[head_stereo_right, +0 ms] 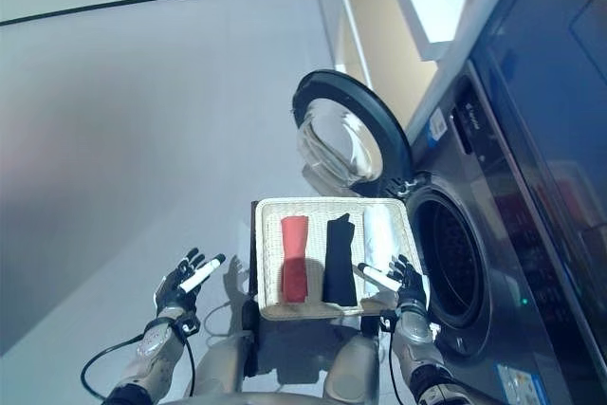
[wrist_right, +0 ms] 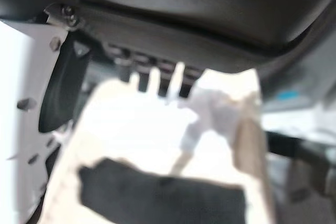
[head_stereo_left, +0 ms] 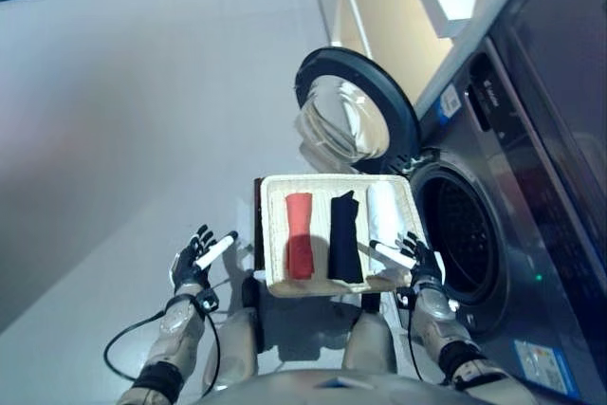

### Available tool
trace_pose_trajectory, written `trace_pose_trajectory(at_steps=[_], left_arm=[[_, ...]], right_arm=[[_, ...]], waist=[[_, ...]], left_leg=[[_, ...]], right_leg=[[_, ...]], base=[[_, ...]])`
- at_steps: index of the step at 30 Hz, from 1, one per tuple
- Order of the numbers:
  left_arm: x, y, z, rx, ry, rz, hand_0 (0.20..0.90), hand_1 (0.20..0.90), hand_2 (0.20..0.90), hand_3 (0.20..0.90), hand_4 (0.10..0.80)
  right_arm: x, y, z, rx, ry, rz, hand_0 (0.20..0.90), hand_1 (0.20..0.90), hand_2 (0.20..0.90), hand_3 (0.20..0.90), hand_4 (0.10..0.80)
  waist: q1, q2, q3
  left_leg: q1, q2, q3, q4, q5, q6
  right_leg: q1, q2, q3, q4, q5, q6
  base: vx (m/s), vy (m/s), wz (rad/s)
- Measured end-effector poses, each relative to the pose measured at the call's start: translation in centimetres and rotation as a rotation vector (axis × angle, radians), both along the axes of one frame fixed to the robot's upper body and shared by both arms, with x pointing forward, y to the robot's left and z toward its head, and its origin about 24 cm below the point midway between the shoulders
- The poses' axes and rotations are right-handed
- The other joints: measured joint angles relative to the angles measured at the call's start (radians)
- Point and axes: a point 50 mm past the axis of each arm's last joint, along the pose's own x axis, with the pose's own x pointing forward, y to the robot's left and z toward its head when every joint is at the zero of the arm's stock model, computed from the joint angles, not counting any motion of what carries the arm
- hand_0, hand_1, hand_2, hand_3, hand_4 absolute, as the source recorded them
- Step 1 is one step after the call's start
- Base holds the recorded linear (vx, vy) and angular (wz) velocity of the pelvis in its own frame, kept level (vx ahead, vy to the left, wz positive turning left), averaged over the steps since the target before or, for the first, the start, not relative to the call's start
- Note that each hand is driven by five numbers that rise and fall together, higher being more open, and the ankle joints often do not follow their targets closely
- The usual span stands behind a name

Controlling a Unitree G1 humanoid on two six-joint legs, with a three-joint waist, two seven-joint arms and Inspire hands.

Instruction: Pick up the clothes and place them into the washing machine

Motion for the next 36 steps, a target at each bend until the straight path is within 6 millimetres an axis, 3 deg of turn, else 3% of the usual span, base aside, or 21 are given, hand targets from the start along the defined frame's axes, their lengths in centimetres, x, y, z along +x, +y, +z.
trace_pose_trajectory(at_steps=[2,3,4,7,11,19,24,28,36], left_arm=[[0.1,-1.7,-0.2,-0.035,0.003,-0.036,0.900,0.900,0.900,0.900,0.800],[-0.7,-2.2,-0.7,-0.047,0.030,-0.046,0.900,0.900,0.900,0.900,0.800],[-0.6,-2.4,-0.7,-0.049,0.028,-0.054,0.900,0.900,0.900,0.900,0.800],[0.2,-2.3,-0.2,-0.037,0.006,-0.063,0.900,0.900,0.900,0.900,0.800],[0.9,-1.3,0.6,-0.014,-0.031,-0.052,0.900,0.900,0.900,0.900,0.800],[2.3,-1.5,1.6,-0.013,-0.078,-0.060,0.900,0.900,0.900,0.900,0.800],[2.8,-2.2,2.0,-0.014,-0.100,-0.101,0.900,0.900,0.900,0.900,0.800],[2.8,-1.9,2.4,-0.001,-0.115,-0.105,0.900,0.900,0.900,0.900,0.800],[3.5,-2.0,3.0,0.007,-0.141,-0.114,0.900,0.900,0.900,0.900,0.800]], right_arm=[[0.7,-1.1,0.8,-0.047,-0.015,-0.009,0.900,0.900,0.900,0.900,0.800],[1.3,-1.4,1.3,-0.083,-0.032,0.002,0.900,0.900,0.900,0.900,0.800],[2.0,-1.6,1.9,-0.111,-0.050,0.004,0.900,0.900,0.900,0.900,0.800],[4.0,-1.9,3.1,-0.158,-0.068,-0.003,0.900,0.900,0.900,0.900,0.800],[5.8,-2.0,4.3,-0.206,-0.093,0.012,0.900,0.900,0.900,0.900,0.800],[7.3,-2.6,5.6,-0.340,-0.076,0.076,0.900,0.900,0.900,0.900,0.800],[7.3,-4.8,5.8,-0.408,0.033,0.030,0.900,0.900,0.900,0.900,0.800],[7.9,-6.2,7.3,-0.456,0.009,-0.009,0.900,0.900,0.900,0.900,0.800],[8.6,-6.4,8.2,-0.489,-0.018,-0.023,0.900,0.900,0.900,0.900,0.800]], waist=[[-0.013,0.022,0.009],[-0.030,0.032,0.007],[-0.034,0.029,0.016],[-0.020,-0.014,0.056],[-0.014,-0.009,0.063],[0.028,0.010,0.078],[0.040,0.039,0.102],[0.051,0.060,0.132],[0.054,0.062,0.148]], left_leg=[[-0.016,0.007,0.015,0.043,0.011,0.001],[-0.004,0.012,0.019,0.044,0.039,-0.028],[-0.006,0.004,0.026,0.038,0.048,-0.026],[-0.010,-0.018,0.058,0.038,0.048,-0.014],[-0.024,-0.029,0.059,0.036,0.045,-0.009],[-0.027,-0.030,0.051,0.030,0.044,-0.011],[-0.063,-0.033,0.029,0.050,0.045,-0.010],[-0.097,-0.034,0.032,0.069,0.043,-0.007],[-0.107,-0.033,0.038,0.065,0.043,-0.007]], right_leg=[[-0.008,0.002,-0.033,-0.022,0.014,-0.017],[-0.015,0.006,-0.044,-0.019,0.018,-0.024],[-0.022,-0.004,-0.041,-0.020,0.020,-0.018],[-0.038,-0.022,-0.014,-0.043,0.043,-0.008],[-0.037,-0.029,-0.015,-0.074,0.057,-0.001],[-0.034,-0.029,-0.025,-0.076,0.060,0.004],[-0.043,-0.032,-0.044,-0.074,0.055,-0.003],[-0.087,-0.033,-0.032,-0.051,0.056,-0.003],[-0.107,-0.032,-0.018,-0.050,0.056,-0.003]], base=[[-0.031,-0.025,0.68],[0.011,0.032,0.24],[0.021,0.020,0.11],[0.019,0.019,-0.12],[0.010,0.003,-0.01],[-0.017,-0.003,0.03],[-0.044,0.029,0.14],[-0.021,0.020,-0.02],[-0.006,0.002,-0.03]])
